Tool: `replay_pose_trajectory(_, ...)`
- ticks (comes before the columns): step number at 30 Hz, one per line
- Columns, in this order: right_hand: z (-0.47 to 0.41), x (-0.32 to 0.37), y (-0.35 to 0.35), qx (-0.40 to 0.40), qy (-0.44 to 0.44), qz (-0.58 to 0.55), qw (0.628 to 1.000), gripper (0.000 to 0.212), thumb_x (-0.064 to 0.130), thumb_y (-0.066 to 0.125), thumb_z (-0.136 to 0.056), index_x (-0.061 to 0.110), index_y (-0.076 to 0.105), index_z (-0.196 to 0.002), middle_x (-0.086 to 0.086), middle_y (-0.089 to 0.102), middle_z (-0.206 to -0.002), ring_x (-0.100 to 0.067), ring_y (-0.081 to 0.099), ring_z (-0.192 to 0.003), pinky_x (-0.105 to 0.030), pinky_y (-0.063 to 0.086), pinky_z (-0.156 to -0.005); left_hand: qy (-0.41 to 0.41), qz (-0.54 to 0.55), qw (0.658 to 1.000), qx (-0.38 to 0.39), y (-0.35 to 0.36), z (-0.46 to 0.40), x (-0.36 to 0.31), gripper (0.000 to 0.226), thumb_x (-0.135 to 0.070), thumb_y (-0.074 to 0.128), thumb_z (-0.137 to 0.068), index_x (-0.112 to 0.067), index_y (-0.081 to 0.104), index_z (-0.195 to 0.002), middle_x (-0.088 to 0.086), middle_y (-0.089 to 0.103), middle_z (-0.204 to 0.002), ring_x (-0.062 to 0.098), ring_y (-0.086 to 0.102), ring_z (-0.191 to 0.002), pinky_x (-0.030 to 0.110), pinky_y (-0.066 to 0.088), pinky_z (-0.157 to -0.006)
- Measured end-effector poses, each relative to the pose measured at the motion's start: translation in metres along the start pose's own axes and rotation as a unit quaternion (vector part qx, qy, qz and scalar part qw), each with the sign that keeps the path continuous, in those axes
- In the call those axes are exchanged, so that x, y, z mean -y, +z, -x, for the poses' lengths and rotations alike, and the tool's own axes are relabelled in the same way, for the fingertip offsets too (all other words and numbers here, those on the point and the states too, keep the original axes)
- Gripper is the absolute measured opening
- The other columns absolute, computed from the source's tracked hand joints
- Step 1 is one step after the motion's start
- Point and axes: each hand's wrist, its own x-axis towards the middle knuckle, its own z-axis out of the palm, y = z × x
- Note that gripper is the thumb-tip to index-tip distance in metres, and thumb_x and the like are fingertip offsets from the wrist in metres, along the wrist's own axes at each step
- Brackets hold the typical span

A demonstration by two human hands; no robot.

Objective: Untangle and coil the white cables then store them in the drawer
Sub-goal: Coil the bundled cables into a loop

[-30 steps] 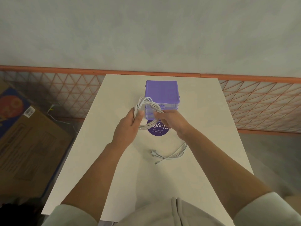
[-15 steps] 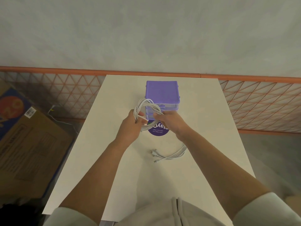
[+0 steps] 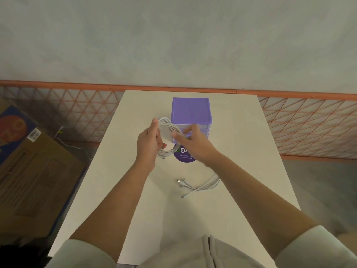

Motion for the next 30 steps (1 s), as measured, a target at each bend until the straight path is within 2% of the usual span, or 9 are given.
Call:
replay_pose_trajectory(3,0.011,0.007,0.017,-0.066,-0.046,0.126,0.989,0.038,0.055,0.039,-0.099,0.018,0.040,-0.096,0.000,0.063,-0.082,-0.025,0.060,-0.075,-0.036,0.043,-0.065,0.028,-0.045,0.994,-0.094,0.006,-0.002,0.002,0.051,-0.048,0.052,-0.096,-0.016,0.042,-0.059,-0.002,0.040,-0.050,0.011,0.043,-0.040,0.029,0.045,-0.056)
replay_pose_trajectory(9,0.023,0.008,0.028,-0.070,-0.112,0.167,0.977,0.026,0.044,0.040,-0.102,0.019,0.034,-0.101,-0.002,0.061,-0.077,-0.025,0.055,-0.064,-0.033,0.037,-0.054,0.045,-0.057,0.986,-0.151,-0.002,-0.012,-0.003,0.046,-0.049,0.055,-0.095,-0.016,0.048,-0.062,0.002,0.045,-0.058,0.018,0.049,-0.052,0.021,0.041,-0.048)
replay_pose_trajectory(13,0.013,0.003,0.017,-0.014,-0.046,0.125,0.991,0.033,0.044,0.042,-0.100,0.022,0.049,-0.124,0.003,0.070,-0.091,-0.024,0.064,-0.078,-0.035,0.049,-0.069,0.028,0.028,0.997,-0.062,-0.007,-0.012,-0.008,0.049,-0.041,0.060,-0.094,-0.016,0.037,-0.059,-0.002,0.029,-0.048,0.016,0.029,-0.046,0.025,0.043,-0.051)
replay_pose_trajectory(15,0.006,0.003,0.009,0.063,-0.018,0.070,0.995,0.027,0.036,0.044,-0.100,0.020,0.062,-0.111,0.009,0.073,-0.084,-0.018,0.062,-0.070,-0.034,0.055,-0.075,0.005,0.064,0.998,0.003,-0.011,-0.009,-0.006,0.048,-0.042,0.058,-0.095,-0.017,0.037,-0.061,-0.003,0.025,-0.047,0.017,0.023,-0.046,0.028,0.042,-0.053)
replay_pose_trajectory(19,0.002,0.008,-0.004,0.112,0.014,-0.027,0.993,0.016,0.017,0.050,-0.096,0.010,0.061,-0.087,0.005,0.065,-0.074,-0.014,0.058,-0.053,-0.022,0.042,-0.060,-0.056,0.115,0.985,0.113,-0.014,-0.004,0.000,0.050,-0.057,0.045,-0.096,-0.018,0.042,-0.064,-0.003,0.025,-0.046,0.014,0.025,-0.040,0.028,0.044,-0.056)
replay_pose_trajectory(21,0.000,0.007,-0.003,0.086,0.016,-0.047,0.995,0.016,0.023,0.051,-0.095,0.012,0.057,-0.085,0.002,0.059,-0.071,-0.016,0.056,-0.059,-0.027,0.041,-0.063,-0.108,0.123,0.971,0.175,-0.014,-0.005,-0.001,0.060,-0.064,0.036,-0.095,-0.015,0.047,-0.063,0.000,0.034,-0.043,0.016,0.034,-0.038,0.033,0.051,-0.064)
replay_pose_trajectory(23,-0.002,0.004,-0.002,0.044,-0.001,0.007,0.999,0.030,0.045,0.050,-0.096,0.017,0.060,-0.104,0.003,0.062,-0.087,-0.016,0.058,-0.077,-0.030,0.044,-0.071,-0.156,0.115,0.956,0.222,-0.016,-0.006,-0.003,0.066,-0.063,0.032,-0.096,-0.009,0.055,-0.067,0.006,0.045,-0.045,0.022,0.048,-0.041,0.040,0.052,-0.078)
replay_pose_trajectory(26,-0.004,-0.001,-0.003,0.001,-0.037,0.093,0.995,0.030,0.050,0.046,-0.098,0.024,0.056,-0.111,0.004,0.061,-0.087,-0.019,0.055,-0.076,-0.032,0.043,-0.068,-0.201,0.125,0.942,0.237,-0.021,-0.010,-0.005,0.050,-0.042,0.042,-0.099,-0.004,0.061,-0.074,0.007,0.049,-0.050,0.027,0.054,-0.048,0.050,0.044,-0.099)
replay_pose_trajectory(30,-0.002,-0.005,0.000,-0.057,-0.076,0.134,0.986,0.031,0.040,0.052,-0.098,0.024,0.047,-0.124,0.005,0.057,-0.074,-0.018,0.053,-0.067,-0.033,0.045,-0.063,-0.246,0.128,0.926,0.257,-0.021,-0.015,-0.005,0.039,-0.034,0.039,-0.100,-0.010,0.050,-0.071,-0.002,0.032,-0.048,0.014,0.033,-0.042,0.038,0.051,-0.085)
